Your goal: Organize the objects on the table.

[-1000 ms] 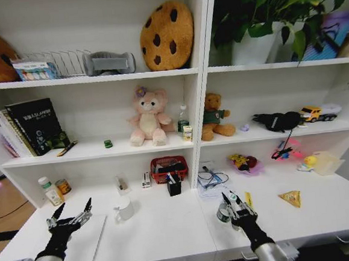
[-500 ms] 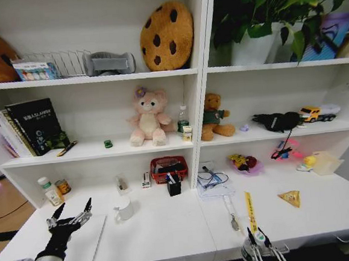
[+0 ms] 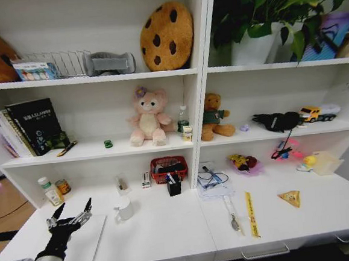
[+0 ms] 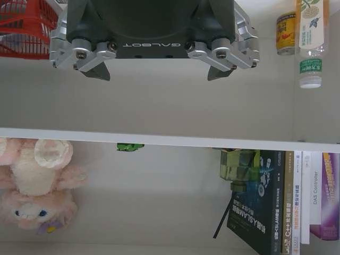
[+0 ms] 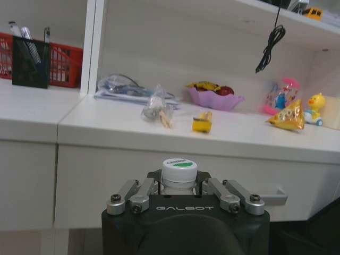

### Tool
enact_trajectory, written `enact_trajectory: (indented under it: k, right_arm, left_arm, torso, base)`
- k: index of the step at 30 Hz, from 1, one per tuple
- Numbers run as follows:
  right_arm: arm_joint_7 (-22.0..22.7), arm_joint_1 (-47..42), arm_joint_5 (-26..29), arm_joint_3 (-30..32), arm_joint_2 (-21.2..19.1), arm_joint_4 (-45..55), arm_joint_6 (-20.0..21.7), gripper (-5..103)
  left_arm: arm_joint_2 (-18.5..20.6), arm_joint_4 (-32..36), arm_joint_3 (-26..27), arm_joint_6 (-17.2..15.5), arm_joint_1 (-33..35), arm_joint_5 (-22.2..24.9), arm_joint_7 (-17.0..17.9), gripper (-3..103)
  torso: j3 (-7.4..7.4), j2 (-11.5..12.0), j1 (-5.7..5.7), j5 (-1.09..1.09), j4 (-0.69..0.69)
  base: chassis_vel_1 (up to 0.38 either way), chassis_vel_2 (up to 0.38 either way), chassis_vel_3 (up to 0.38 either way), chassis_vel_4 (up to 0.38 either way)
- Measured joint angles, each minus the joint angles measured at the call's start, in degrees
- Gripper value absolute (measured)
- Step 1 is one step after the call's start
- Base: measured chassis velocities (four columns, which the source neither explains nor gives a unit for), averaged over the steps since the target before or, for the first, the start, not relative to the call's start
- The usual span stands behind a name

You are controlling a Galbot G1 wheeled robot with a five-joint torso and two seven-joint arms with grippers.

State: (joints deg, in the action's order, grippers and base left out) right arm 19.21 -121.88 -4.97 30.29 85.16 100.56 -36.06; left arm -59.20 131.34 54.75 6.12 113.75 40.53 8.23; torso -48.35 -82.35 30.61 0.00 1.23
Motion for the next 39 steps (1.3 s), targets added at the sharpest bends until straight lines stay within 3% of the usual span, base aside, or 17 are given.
enact_trajectory:
  k: [12,20,25,37,39]
  right_arm:
    - [-0.07,11.57,-0.23,-0.34,0.12,-19.85,-3.04,30]
    - [-0.5,17.28,0.07,-0.32,-0.86,-27.02,-3.52,30]
    - [-1.65,27.91,2.08,-0.55,-2.33,-37.94,-2.39,30]
    - [-3.42,37.82,4.68,-0.84,-4.98,-46.55,-2.12,27]
    - [-3.71,38.5,4.98,-1.16,-5.05,-46.63,-1.63,36]
  left_arm:
    - [0.0,0.0,0.0,0.0,0.0,0.0,0.01,100]
    - [0.0,0.0,0.0,0.0,0.0,0.0,0.01,100]
    - [0.0,0.0,0.0,0.0,0.0,0.0,0.01,100]
    - [0.0,0.0,0.0,0.0,0.0,0.0,0.01,100]
    - [0.0,0.0,0.0,0.0,0.0,0.0,0.01,100]
  torso:
    - [0.0,0.0,0.01,0.01,0.01]
    - [0.0,0.0,0.01,0.01,0.0]
    - [-0.01,0.0,0.01,0.01,0.0]
    - [-0.01,0.01,0.01,0.0,-0.01]
    - [-0.01,0.01,0.01,0.0,0.0]
  base:
    - [0.0,0.0,0.0,0.0]
    - [0.0,0.0,0.0,0.0]
    - [0.0,0.0,0.0,0.0]
    - [0.0,0.0,0.0,0.0]
    - [0.0,0.0,0.0,0.0]
